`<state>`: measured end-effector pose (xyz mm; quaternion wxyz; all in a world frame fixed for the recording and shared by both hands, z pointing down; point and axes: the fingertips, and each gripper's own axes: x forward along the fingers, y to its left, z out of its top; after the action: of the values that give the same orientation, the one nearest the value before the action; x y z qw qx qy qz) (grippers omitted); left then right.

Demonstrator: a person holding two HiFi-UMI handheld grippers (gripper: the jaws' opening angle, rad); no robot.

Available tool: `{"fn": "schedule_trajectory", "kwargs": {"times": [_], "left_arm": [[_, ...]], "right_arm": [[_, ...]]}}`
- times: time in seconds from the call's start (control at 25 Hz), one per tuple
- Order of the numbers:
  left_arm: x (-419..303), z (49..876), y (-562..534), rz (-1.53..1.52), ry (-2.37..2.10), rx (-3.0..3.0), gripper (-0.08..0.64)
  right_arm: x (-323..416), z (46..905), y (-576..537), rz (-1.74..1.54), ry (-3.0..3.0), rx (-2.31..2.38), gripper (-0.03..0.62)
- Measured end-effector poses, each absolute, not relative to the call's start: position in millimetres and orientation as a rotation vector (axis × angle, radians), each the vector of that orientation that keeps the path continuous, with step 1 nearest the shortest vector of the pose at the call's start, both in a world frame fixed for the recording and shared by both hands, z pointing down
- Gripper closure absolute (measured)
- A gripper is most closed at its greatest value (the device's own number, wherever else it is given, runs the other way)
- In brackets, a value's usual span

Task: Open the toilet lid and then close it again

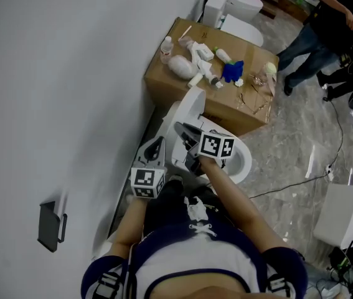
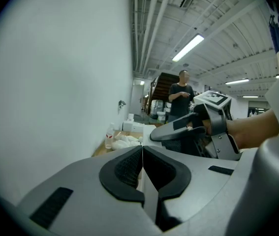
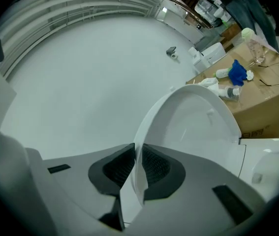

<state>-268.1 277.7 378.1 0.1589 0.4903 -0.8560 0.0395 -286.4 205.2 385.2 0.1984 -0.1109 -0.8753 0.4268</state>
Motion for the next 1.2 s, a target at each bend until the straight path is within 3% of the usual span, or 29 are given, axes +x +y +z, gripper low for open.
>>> {"fn": "schedule_trajectory", "kwargs": {"times": [1.2], "left_arm": [[-202.1, 377.5, 191.8, 0.166, -2.279, 1.66, 0.552]], "right_arm": [[-176.5, 398.8, 139.2, 1.224, -2.49, -0.107, 0.545]]}}
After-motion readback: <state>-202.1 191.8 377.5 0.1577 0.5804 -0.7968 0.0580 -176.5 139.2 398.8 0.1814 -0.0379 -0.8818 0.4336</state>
